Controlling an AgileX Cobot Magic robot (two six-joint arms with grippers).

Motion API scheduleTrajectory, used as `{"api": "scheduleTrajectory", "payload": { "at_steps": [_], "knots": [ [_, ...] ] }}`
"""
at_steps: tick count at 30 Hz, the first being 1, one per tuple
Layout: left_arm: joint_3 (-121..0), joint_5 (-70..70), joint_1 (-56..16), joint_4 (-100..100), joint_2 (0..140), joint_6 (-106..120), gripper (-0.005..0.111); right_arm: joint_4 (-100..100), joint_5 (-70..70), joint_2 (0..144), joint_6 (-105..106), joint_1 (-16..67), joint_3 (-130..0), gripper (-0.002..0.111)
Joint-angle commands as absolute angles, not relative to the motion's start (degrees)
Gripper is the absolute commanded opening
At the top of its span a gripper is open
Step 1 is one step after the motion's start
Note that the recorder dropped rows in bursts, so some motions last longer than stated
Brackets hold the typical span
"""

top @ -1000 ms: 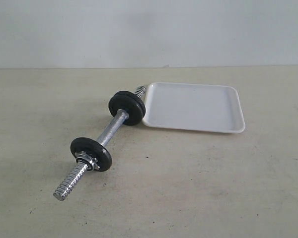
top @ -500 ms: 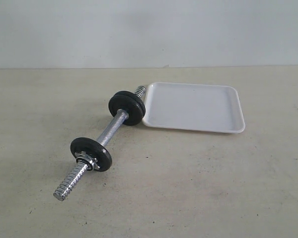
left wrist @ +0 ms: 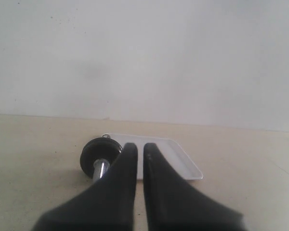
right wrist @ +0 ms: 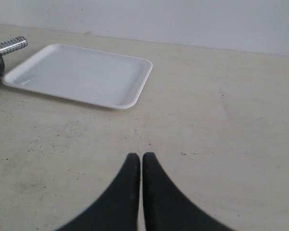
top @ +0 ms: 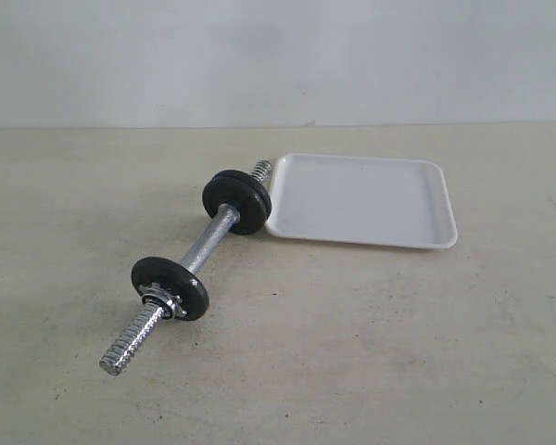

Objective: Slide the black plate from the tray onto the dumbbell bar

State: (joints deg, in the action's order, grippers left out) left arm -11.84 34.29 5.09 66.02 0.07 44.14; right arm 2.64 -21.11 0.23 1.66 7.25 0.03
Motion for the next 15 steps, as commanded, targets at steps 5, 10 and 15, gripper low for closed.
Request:
{"api": "scheduleTrajectory", "payload": {
  "at_steps": [5, 10, 15],
  "knots": [
    [-11.61, 34.07, 4.74, 66.65, 0.00, 44.43, 0.004, 3.20, -21.01, 0.00, 0.60, 5.66, 0.00, 0.000],
    [-11.61, 33.33, 4.74, 66.65, 0.00, 44.43, 0.004, 3.23, -21.01, 0.00, 0.95, 5.68, 0.00, 0.000],
    [-11.61, 33.19, 4.74, 66.65, 0.00, 44.43, 0.004, 3.34, -21.01, 0.00, 0.72, 5.68, 0.00, 0.000]
  ]
}}
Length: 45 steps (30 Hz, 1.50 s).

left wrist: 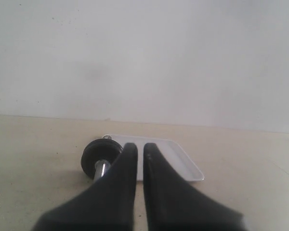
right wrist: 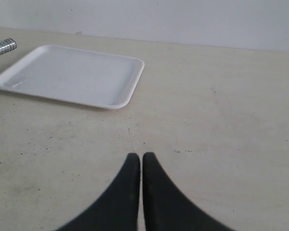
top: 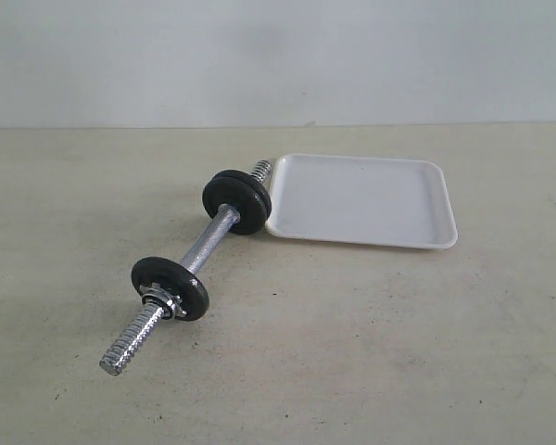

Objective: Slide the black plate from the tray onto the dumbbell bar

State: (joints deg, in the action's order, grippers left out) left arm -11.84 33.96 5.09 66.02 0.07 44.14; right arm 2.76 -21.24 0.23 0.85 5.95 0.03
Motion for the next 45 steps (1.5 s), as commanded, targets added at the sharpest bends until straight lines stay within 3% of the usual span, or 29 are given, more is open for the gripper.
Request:
{"api": "scheduleTrajectory", "payload": {
  "at_steps": [1, 26, 34, 37, 42, 45],
  "knots": [
    [-11.61, 33.19, 4.74, 66.65, 0.00, 44.43, 0.004, 3.34, -20.89, 0.00, 0.73, 5.68, 0.00, 0.000],
    [-11.61, 32.49, 4.74, 66.54, 0.00, 45.35, 0.004, 3.34, -20.89, 0.00, 0.48, 5.68, 0.00, 0.000],
    [-11.61, 10.21, 4.74, 65.56, 0.00, 47.39, 0.004, 3.34, -20.89, 0.00, 0.48, 5.68, 0.00, 0.000],
    [-11.61, 5.57, 4.74, 49.79, 0.00, 36.43, 0.004, 3.34, -20.89, 0.00, 0.48, 5.68, 0.00, 0.000],
    [-9.53, 7.52, 4.74, -2.48, 0.00, -8.90, 0.004, 3.34, -20.89, 0.00, 0.48, 5.68, 0.00, 0.000],
    [-6.20, 6.98, 4.74, -11.74, 0.00, -17.00, 0.004, 3.34, -20.89, 0.00, 0.48, 5.68, 0.00, 0.000]
  ]
}}
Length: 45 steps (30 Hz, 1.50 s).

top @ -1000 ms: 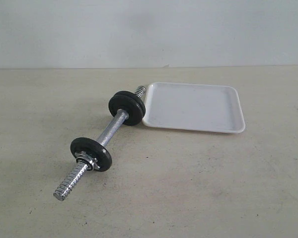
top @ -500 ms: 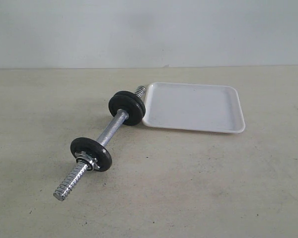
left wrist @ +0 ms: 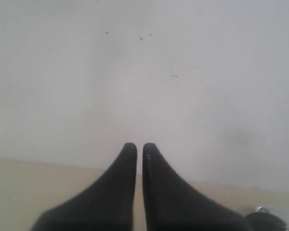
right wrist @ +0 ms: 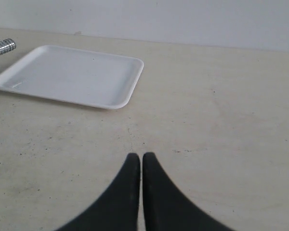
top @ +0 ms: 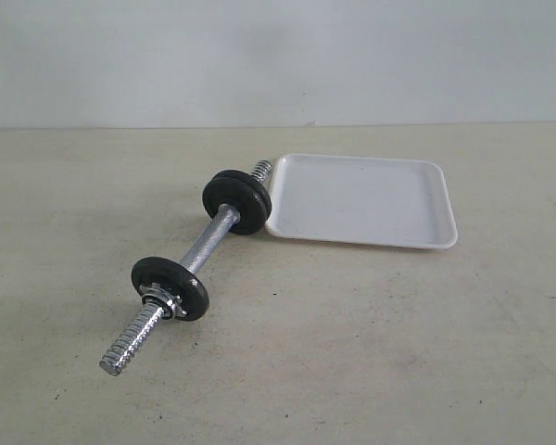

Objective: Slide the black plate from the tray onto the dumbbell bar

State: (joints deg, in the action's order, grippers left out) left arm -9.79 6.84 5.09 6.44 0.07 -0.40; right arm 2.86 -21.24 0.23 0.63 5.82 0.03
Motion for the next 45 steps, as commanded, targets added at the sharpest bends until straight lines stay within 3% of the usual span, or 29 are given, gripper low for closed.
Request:
{"api": "scheduleTrajectory", "payload": {
  "at_steps": [1, 7, 17, 45],
  "knots": [
    [-4.97, 6.98, 4.74, -11.62, 0.00, -17.00, 0.004, 3.34, -20.89, 0.00, 0.48, 5.68, 0.00, 0.000],
    [0.00, 4.00, 4.74, -11.38, 0.00, -16.50, 0.004, 3.34, -20.89, 0.00, 0.48, 5.68, 0.00, 0.000],
    [0.00, 18.47, 4.74, -11.38, 0.00, -13.60, 0.004, 3.34, -20.89, 0.00, 0.48, 5.68, 0.00, 0.000],
    [0.00, 17.12, 4.74, -9.89, 0.00, -10.97, 0.004, 3.34, -20.40, 0.00, 0.49, 5.68, 0.00, 0.000]
  ]
}}
